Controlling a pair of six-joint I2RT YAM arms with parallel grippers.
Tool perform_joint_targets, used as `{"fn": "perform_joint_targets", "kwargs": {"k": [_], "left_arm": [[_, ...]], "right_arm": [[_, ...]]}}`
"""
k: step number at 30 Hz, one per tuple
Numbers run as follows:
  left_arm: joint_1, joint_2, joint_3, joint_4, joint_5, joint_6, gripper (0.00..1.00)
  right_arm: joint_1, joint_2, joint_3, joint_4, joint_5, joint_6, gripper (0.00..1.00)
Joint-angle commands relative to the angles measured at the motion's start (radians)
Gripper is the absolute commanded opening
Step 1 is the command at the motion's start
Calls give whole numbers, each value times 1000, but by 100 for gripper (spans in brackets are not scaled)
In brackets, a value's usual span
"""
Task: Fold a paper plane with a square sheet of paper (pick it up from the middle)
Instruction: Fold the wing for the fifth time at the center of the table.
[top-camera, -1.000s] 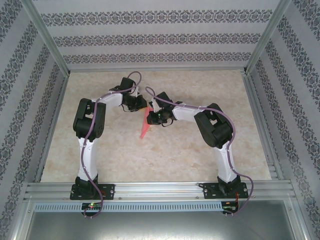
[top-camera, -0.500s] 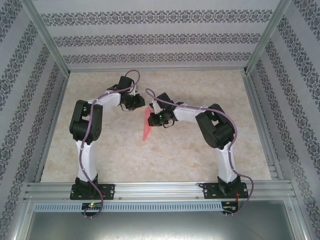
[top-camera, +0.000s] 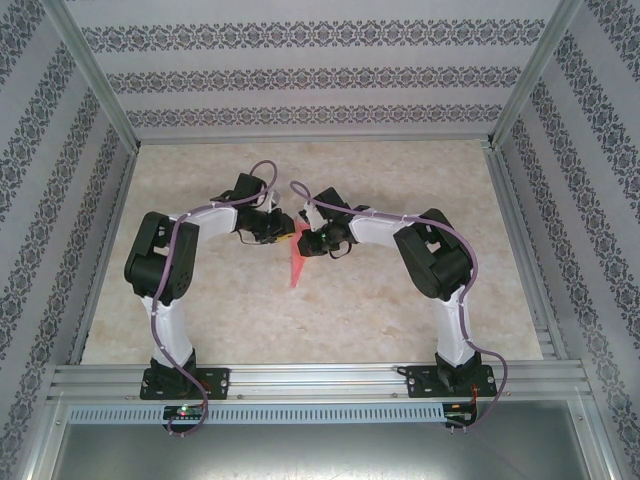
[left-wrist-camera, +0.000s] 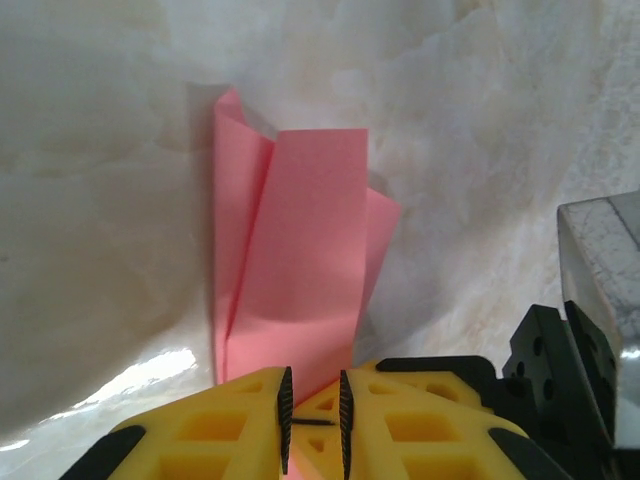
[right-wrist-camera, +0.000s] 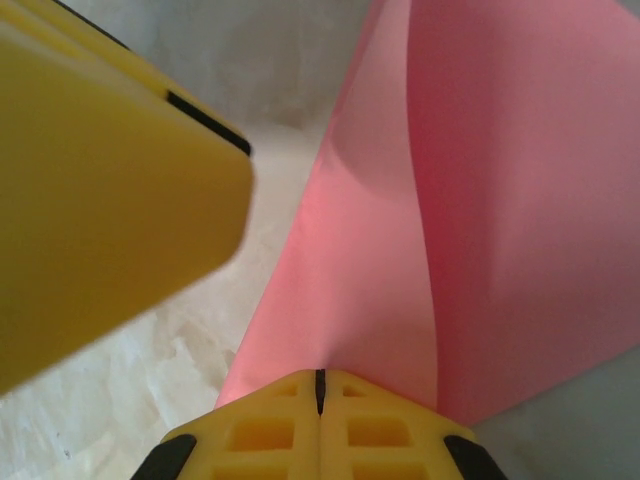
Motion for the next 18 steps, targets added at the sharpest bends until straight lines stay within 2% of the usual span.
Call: {"fn": "perform_joint_targets", "kwargs": {"k": [1,12,18], "left_arm": [[-20,21,22,80,47,-52,23],[-35,128,118,46,36,-48,24],[-41,160,180,-43,-61,7,24]], "right_arm": [[20,19,-48,-137,39,-27,0],[24,9,-47,-154,54,-36,0],[29,10,-37,-165,60,-39,0]]}}
